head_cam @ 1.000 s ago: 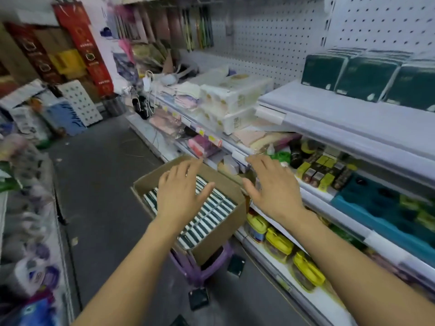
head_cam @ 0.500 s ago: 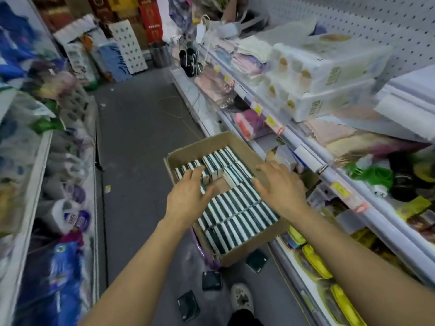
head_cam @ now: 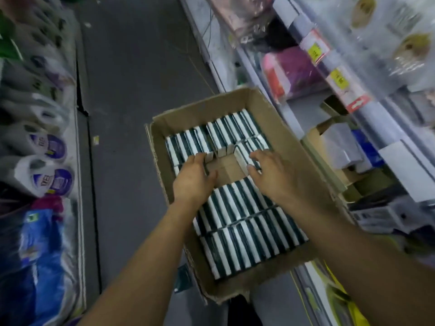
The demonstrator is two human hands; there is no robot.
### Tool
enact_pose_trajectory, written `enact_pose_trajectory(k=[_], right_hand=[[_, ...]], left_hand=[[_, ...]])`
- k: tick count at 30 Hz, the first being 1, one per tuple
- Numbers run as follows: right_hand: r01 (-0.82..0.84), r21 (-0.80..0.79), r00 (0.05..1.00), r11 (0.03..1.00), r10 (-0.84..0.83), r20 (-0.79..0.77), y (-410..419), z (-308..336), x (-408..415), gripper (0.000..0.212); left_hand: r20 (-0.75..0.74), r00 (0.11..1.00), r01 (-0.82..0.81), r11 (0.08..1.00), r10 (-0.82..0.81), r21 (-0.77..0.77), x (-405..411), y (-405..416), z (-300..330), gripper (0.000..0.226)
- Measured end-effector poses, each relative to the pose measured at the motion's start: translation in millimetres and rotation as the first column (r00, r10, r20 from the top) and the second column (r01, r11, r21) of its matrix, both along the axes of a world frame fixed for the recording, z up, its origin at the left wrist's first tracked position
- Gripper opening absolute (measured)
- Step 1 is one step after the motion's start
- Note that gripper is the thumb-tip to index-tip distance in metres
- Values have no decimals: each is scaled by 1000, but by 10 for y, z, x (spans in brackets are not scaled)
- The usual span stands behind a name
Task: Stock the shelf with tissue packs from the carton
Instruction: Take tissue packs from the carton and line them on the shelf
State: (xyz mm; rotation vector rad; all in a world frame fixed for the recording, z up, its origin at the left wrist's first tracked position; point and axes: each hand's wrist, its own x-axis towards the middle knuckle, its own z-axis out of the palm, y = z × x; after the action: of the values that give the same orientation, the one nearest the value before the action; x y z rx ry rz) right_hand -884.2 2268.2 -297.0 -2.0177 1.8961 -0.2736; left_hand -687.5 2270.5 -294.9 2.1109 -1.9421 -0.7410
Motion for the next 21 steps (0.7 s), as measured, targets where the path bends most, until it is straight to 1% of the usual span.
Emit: enact_pose_trajectory(k=[2, 5, 8, 11, 15, 19, 21], right_hand=[[-6, 44, 1000, 999, 6, -14, -110, -263, 12, 32], [-2, 90, 998, 996, 8, -66, -279, -566, 19, 32], [2, 141, 991, 990, 16, -131, -428, -764, 34, 36], [5, 177, 977, 984, 33, -210, -543, -887, 42, 37], [5, 197, 956, 980, 53, -289, -622, -1002, 66, 39], [18, 227, 938, 974, 62, -341, -686, -1093, 73, 49], [28, 236, 920, 971, 67, -387, -727, -1141, 91, 45]], left_hand=[[8, 1000, -13, 1000, 13, 10, -7, -67, -238, 50], [41, 997, -62, 996, 60, 64, 19, -169, -537, 53], [124, 987, -116, 985, 100, 126, 50, -250, -760, 56], [247, 963, -149, 978, 110, 144, 47, -300, -889, 54], [308, 945, -171, 969, 110, 177, -18, -389, -946, 66], [380, 924, -151, 962, 54, 230, -129, -511, -927, 81], [407, 913, -160, 946, 34, 281, -174, -573, -910, 91]])
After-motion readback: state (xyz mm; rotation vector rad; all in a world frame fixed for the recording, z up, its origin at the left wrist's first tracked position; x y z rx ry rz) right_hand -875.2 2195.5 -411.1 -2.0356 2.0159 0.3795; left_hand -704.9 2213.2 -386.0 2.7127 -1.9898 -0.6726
